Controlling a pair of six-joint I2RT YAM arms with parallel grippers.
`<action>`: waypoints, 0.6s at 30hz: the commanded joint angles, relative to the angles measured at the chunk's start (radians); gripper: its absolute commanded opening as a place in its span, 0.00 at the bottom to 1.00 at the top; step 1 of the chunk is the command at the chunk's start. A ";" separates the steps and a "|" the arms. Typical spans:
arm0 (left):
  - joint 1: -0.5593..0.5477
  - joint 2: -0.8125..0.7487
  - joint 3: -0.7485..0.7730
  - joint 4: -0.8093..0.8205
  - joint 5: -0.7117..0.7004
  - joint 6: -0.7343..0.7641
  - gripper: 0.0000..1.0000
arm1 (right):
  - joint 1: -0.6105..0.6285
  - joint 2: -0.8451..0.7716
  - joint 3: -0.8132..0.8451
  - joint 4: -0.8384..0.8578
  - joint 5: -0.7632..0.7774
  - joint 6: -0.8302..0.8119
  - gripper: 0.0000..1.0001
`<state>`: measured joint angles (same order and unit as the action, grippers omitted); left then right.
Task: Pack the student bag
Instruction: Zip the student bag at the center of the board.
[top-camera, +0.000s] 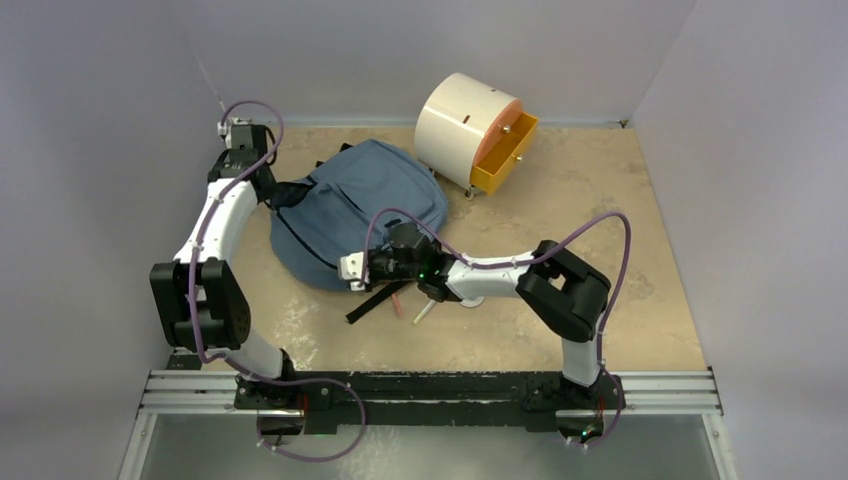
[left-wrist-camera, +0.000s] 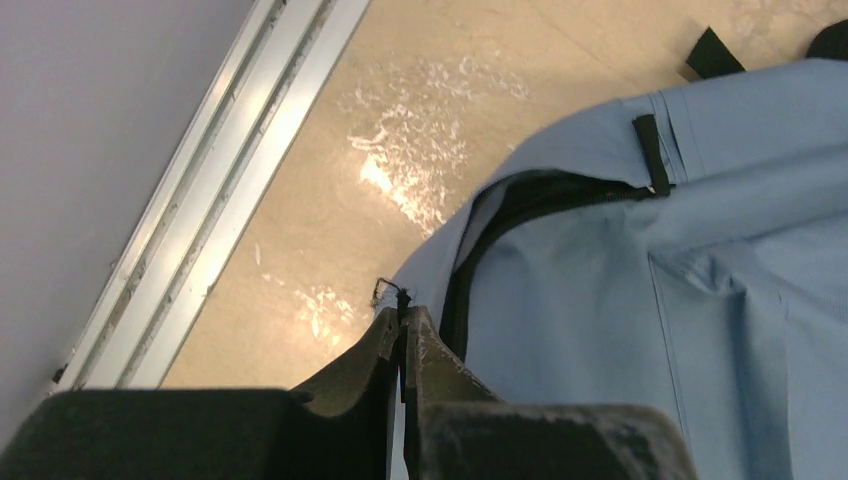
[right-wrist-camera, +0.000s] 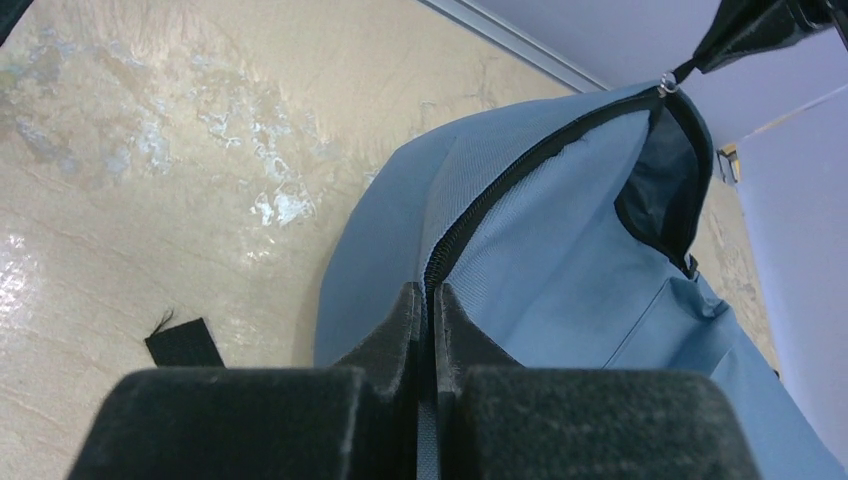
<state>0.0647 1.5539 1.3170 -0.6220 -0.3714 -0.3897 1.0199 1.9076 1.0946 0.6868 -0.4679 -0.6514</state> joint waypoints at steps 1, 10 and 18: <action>0.040 0.038 0.095 0.167 -0.047 0.063 0.00 | 0.019 -0.045 -0.007 -0.069 -0.058 -0.074 0.00; 0.046 0.153 0.213 0.291 0.058 0.122 0.00 | 0.041 -0.023 0.022 -0.147 -0.108 -0.136 0.00; 0.047 0.267 0.321 0.341 0.142 0.161 0.00 | 0.063 0.008 0.065 -0.251 -0.144 -0.202 0.00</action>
<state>0.0906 1.7927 1.5291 -0.4961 -0.2451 -0.2756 1.0435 1.9099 1.1328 0.5541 -0.5106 -0.8253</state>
